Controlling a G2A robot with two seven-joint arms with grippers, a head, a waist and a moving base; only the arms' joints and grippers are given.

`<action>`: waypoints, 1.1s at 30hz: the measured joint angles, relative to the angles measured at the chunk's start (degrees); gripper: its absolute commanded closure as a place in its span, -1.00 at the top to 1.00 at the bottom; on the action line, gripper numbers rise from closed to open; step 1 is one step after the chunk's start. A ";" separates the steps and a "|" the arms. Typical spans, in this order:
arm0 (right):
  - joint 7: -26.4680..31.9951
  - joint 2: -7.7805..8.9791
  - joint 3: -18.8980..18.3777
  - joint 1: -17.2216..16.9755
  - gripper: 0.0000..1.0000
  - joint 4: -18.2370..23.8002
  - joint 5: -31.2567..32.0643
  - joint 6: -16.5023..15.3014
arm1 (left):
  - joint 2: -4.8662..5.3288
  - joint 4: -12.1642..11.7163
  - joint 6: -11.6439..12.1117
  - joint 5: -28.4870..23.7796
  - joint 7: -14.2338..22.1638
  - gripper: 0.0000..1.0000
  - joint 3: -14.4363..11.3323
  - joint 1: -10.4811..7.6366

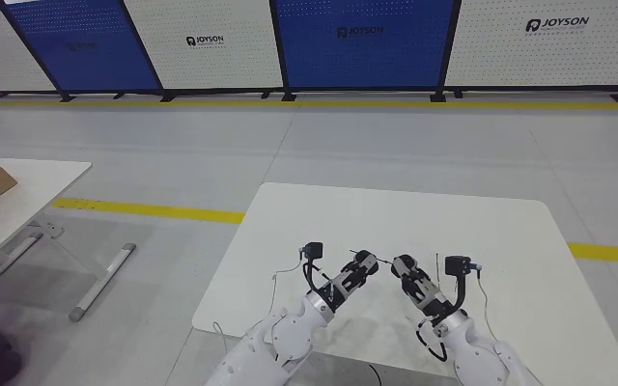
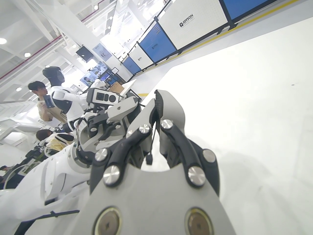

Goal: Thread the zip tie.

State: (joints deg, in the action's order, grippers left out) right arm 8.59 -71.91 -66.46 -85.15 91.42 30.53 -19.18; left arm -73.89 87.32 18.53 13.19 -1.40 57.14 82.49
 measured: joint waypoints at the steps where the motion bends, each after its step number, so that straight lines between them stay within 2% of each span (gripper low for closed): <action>1: 0.06 0.00 0.00 0.00 -1.00 -0.01 -0.02 0.00 | 0.00 0.01 0.05 0.00 -0.04 -1.00 -0.01 -0.01; 33: 0.10 0.14 -0.61 -0.43 -1.00 1.02 -0.09 -0.15 | -0.03 -0.06 -0.50 0.76 -0.62 -1.00 0.13 -0.11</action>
State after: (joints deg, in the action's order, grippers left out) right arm 8.69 -71.77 -67.07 -85.58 92.44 30.44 -19.33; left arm -73.93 87.26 18.03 13.95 -2.02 57.27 82.39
